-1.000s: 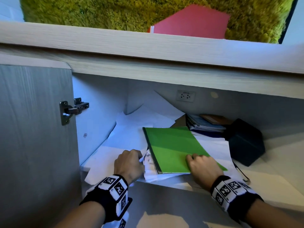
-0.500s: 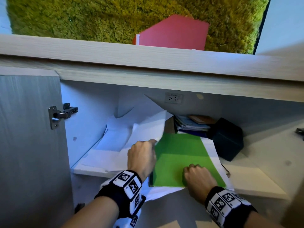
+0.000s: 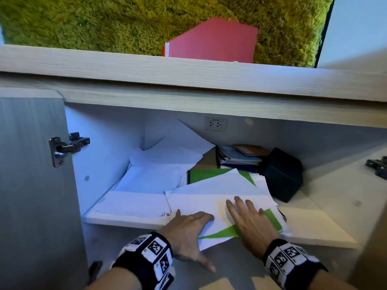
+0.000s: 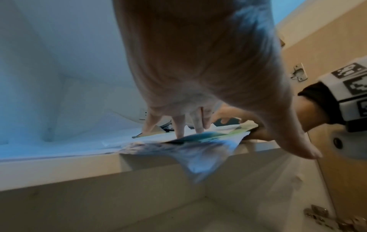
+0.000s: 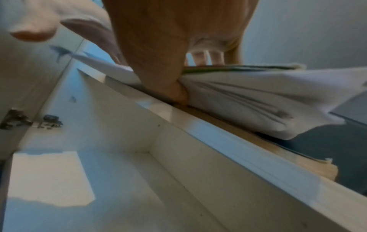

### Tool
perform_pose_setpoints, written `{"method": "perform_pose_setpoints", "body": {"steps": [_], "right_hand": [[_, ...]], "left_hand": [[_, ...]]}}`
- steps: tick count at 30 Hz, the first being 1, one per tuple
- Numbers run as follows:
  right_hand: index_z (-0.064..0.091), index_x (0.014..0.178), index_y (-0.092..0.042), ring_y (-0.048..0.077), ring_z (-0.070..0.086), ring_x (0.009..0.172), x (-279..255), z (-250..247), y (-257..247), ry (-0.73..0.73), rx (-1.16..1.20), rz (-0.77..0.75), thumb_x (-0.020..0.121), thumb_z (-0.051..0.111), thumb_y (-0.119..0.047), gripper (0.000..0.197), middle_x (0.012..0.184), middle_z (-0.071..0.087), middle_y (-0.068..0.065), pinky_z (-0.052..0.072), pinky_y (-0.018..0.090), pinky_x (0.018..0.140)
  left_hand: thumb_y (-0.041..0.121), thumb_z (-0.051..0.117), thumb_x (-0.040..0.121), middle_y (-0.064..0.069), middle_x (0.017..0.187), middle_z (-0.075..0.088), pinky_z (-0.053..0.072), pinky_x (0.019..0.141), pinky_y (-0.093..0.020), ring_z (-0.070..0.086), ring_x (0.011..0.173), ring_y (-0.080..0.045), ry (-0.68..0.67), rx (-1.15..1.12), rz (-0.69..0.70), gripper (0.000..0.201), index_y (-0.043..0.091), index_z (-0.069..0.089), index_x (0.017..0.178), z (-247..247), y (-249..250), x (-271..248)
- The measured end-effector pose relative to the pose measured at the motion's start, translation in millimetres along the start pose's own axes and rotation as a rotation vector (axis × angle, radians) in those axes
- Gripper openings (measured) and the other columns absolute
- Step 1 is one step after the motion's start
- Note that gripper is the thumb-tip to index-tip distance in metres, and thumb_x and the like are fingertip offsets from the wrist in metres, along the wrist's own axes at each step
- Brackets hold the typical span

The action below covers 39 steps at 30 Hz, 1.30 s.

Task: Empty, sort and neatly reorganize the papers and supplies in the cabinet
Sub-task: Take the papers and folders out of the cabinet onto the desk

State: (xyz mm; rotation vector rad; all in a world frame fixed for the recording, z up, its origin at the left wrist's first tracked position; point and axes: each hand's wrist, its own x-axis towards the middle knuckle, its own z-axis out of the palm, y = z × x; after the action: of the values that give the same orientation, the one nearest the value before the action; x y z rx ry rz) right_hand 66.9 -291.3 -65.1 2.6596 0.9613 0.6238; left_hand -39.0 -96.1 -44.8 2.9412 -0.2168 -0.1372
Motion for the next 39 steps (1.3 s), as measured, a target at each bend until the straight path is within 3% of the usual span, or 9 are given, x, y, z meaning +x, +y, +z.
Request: {"method": "perform_pose_setpoints", "body": {"steps": [6,11,16,19,22,25,29,34,39], "right_hand": [[0.07,0.103,-0.012,0.025,0.065,0.06,5,2,25,0.025,0.024,-0.075,0.04,0.08,-0.01,0.064,0.088,0.069,0.006,0.047,0.032,0.035],[0.054,0.134,-0.029,0.025,0.067,0.1,-4,-5,72,0.071,0.208,-0.054,0.068,0.043,-0.007,0.07,0.126,0.064,-0.005,0.055,0.035,0.076],[0.057,0.127,-0.038,0.01,0.064,0.101,-27,-21,110,0.109,0.46,-0.095,0.071,0.058,-0.004,0.065,0.119,0.066,-0.017,0.044,0.014,0.08],[0.055,0.108,-0.052,-0.007,0.058,0.074,-47,-40,115,0.146,0.619,-0.112,0.094,0.048,-0.043,0.018,0.094,0.065,-0.031,0.036,0.003,0.065],[0.049,0.088,-0.064,-0.01,0.047,0.056,-61,-50,119,0.23,0.66,-0.13,0.091,0.031,-0.068,0.019,0.073,0.054,-0.039,0.036,0.006,0.054],[0.043,0.082,-0.06,-0.019,0.043,0.055,-68,-57,121,0.259,0.668,-0.125,0.092,0.049,-0.047,0.017,0.07,0.049,-0.044,0.03,-0.001,0.053],[0.054,0.083,-0.049,-0.005,0.054,0.059,-71,-46,127,0.285,0.71,-0.068,0.092,0.052,-0.051,0.009,0.073,0.059,-0.025,0.043,0.014,0.057],[0.063,0.12,-0.032,-0.003,0.06,0.108,-65,-28,131,0.218,0.615,-0.118,0.075,0.067,0.004,0.058,0.117,0.062,-0.024,0.05,0.023,0.087],[0.057,0.121,-0.034,0.003,0.064,0.097,-65,-63,119,0.403,0.594,-0.157,0.068,0.043,0.0,0.064,0.111,0.066,-0.017,0.047,0.013,0.085]], "left_hand": [[0.077,0.076,0.053,0.018,0.161,0.011,0.008,0.12,-0.036,0.019,0.145,-0.015,0.174,-0.168,-0.034,0.13,0.039,0.002,0.153,-15,-15,-25],[0.08,0.076,0.052,0.02,0.155,0.028,0.006,0.121,-0.027,0.03,0.139,-0.002,0.442,-0.185,-0.019,0.128,0.04,0.004,0.15,-30,-48,-32],[0.055,0.085,0.063,-0.003,0.157,0.03,0.033,0.112,-0.03,0.04,0.136,-0.025,0.6,-0.072,-0.139,0.126,0.019,0.005,0.154,-29,-56,-8],[0.056,0.088,0.056,0.0,0.156,0.032,0.04,0.108,-0.031,0.045,0.133,-0.026,0.634,-0.168,-0.13,0.133,0.025,0.005,0.154,-20,-55,17],[0.053,0.091,0.05,0.02,0.144,0.044,0.05,0.099,-0.031,0.055,0.123,-0.015,0.729,-0.518,-0.002,0.126,0.041,0.013,0.148,-16,-45,42],[0.058,0.087,0.053,0.027,0.134,0.052,0.049,0.099,-0.031,0.055,0.12,-0.006,0.843,-0.665,0.124,0.103,0.041,0.036,0.14,-21,-37,59],[0.053,0.058,0.073,0.014,0.096,0.065,0.048,0.084,-0.044,0.055,0.099,-0.018,0.904,-0.224,0.124,0.032,0.031,0.069,0.094,-40,-37,67],[0.037,0.062,0.074,0.0,0.074,0.062,0.051,0.065,-0.038,0.057,0.071,-0.028,0.803,-0.224,0.164,0.017,0.021,0.06,0.073,-52,-37,53],[0.034,0.064,0.076,0.004,0.061,0.05,0.043,0.053,-0.037,0.043,0.058,-0.022,0.814,-0.202,0.153,0.022,0.021,0.046,0.071,-78,-23,16]]}}
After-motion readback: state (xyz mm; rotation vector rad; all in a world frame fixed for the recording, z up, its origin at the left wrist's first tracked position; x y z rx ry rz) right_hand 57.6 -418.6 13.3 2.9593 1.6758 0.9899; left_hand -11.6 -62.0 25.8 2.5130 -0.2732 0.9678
